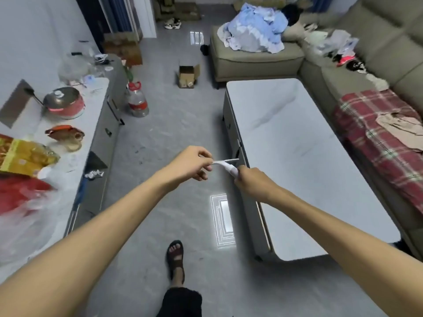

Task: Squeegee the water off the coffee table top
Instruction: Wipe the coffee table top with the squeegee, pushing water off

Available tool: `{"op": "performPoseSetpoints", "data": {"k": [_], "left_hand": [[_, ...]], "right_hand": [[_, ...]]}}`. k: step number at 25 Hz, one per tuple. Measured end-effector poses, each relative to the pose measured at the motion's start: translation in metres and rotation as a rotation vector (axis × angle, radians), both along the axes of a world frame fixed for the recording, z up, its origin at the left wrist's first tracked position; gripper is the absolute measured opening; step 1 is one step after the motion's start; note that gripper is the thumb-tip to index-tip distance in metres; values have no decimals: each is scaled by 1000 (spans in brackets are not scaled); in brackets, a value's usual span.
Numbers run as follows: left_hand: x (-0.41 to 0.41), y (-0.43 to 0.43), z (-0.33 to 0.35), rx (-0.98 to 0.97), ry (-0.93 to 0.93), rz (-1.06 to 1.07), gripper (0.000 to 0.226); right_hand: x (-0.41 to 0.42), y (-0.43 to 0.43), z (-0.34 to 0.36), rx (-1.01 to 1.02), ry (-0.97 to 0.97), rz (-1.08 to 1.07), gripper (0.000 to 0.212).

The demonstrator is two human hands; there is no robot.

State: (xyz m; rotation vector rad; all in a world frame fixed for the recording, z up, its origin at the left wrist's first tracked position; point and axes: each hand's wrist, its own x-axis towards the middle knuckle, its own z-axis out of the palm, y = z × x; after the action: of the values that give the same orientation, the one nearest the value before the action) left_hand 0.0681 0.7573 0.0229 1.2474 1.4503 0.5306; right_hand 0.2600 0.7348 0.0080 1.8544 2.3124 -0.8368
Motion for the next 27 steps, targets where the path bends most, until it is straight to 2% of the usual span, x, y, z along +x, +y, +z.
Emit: {"op": "performPoseSetpoints", "data": {"k": [2,6,10,14,19,23,27], "left_hand": [[-1,69,-10,77,101,-138,7],[3,209,-3,221,314,-430,9],[32,331,3,310,394,-641,13],[73,456,-26,304,450,-772,14],[113,611,-42,265,516,-877,15],[148,739,-31,241,463,-857,16],[184,858,-65,235,433,-926,12]], "right_hand": [[5,61,-9,-91,41,-73,32],[14,168,-5,-230,89,-405,37],[39,261,7,-269,157,-576,25],[76,366,-24,-278,215,-724,15],[117,505,-52,-347,246,-782,22],[150,622,-38,-301,299,-892,30],[176,718,-66,-345,393,-1046,40]]}}
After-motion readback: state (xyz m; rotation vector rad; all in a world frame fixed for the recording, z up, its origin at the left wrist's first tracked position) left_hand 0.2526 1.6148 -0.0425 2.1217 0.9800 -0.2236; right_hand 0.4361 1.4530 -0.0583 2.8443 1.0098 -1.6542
